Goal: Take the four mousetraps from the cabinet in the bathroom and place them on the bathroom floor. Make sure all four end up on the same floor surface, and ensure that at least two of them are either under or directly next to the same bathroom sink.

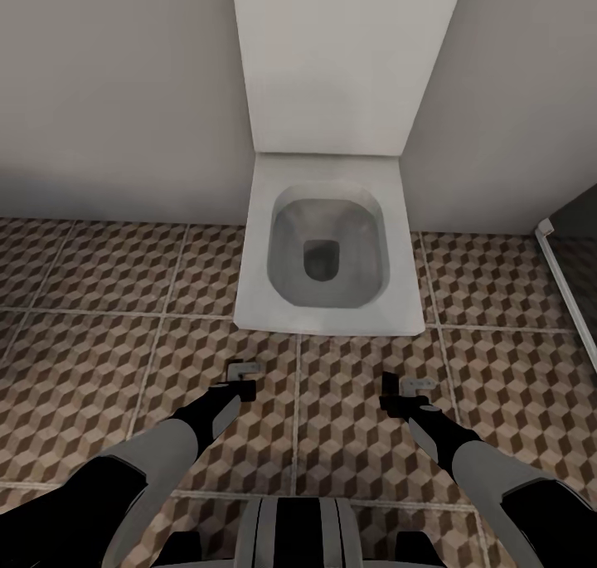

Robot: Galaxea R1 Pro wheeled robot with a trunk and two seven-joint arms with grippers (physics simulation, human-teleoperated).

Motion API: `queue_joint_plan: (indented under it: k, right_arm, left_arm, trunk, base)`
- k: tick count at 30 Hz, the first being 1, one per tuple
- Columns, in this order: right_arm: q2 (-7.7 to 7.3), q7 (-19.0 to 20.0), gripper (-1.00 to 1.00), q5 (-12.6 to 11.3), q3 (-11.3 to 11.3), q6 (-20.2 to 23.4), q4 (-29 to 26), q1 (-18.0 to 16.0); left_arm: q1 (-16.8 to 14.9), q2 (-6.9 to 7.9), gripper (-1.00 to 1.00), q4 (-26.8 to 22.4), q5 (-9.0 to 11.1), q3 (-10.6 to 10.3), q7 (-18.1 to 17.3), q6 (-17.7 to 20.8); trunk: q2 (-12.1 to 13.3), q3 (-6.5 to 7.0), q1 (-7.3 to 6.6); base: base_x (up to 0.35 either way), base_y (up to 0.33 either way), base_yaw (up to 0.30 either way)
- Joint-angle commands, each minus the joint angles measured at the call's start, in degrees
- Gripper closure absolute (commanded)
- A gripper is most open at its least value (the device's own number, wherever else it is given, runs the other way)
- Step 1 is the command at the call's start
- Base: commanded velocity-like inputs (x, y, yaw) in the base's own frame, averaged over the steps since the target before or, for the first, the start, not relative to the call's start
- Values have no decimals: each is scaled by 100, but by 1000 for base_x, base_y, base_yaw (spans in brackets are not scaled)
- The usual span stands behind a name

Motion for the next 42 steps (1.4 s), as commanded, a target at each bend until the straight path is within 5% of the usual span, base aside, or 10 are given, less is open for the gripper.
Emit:
queue_joint_plan:
  k: [1,12,13,42]
  right_arm:
    - [-4,-17,100,-72,47,23,-13,1]
    - [-4,-17,100,-71,47,23,-13,1]
    - [-4,-17,-100,-71,47,23,-13,1]
    - [-4,-17,-100,-72,47,14,-13,1]
  left_arm:
    - [0,2,100,-13,35,-50,53,34]
    - [0,1,100,-13,36,-50,105,34]
    - [0,1,100,-13,36,-50,106,34]
    - [1,-10,100,-13,40,-50,109,42]
  trunk:
    - [-1,-3,-1]
    - [-1,-3,-1]
    - [-1,-3,-1]
    - [-1,-3,-1]
  base:
    - [0,0,0]
    - [0,0,0]
    - [0,0,0]
    - [0,0,0]
